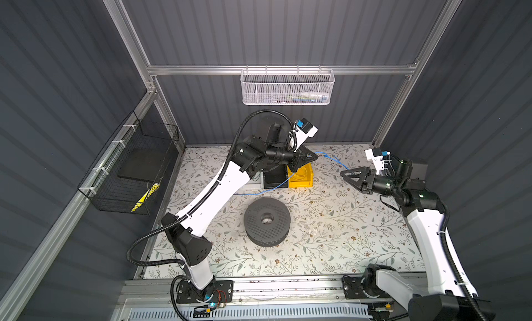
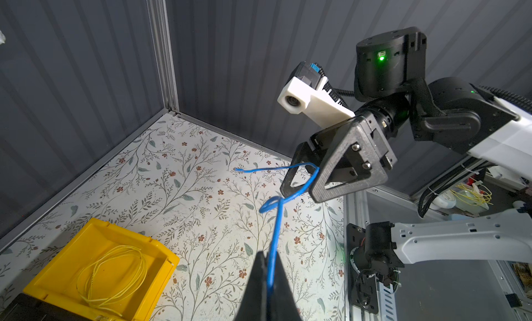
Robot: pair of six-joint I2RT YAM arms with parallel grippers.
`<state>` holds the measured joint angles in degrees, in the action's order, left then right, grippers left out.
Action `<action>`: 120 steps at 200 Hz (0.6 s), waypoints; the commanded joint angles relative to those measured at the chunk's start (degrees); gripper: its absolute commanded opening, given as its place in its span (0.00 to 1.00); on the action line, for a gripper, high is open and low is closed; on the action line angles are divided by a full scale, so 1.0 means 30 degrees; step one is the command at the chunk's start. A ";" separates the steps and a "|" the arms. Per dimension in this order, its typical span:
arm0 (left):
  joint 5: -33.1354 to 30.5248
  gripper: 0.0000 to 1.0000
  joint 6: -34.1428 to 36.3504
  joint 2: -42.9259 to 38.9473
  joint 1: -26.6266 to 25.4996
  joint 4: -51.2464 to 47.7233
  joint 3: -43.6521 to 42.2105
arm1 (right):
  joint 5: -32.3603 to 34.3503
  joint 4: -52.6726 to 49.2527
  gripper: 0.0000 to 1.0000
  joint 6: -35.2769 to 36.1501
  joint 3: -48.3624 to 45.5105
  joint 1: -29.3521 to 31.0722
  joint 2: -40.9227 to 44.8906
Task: Wrap the cables
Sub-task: 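Raise the open right gripper away while the left gripper holds the cable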
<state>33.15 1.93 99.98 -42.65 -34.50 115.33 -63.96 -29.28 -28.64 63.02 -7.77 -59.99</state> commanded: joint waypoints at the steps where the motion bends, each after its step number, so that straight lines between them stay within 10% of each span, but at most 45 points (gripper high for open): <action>1: -0.0617 0.00 0.0353 0.0037 0.0013 -0.0424 0.0500 | -0.2042 0.0553 0.72 -0.0014 0.1238 0.0003 0.1272; 63: -0.3301 0.00 -0.0004 0.0133 0.0236 0.0152 0.0479 | -0.4432 -0.0350 0.75 0.0468 0.0541 0.1376 0.2939; 120: -0.0949 0.00 0.0396 -0.0107 0.0266 -0.0343 0.0258 | -0.0869 0.2893 0.76 -0.2692 0.2883 -0.1790 0.1850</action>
<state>26.96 1.96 99.98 -42.26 -34.68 115.33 -71.55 -27.11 -31.90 67.83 -9.06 -52.47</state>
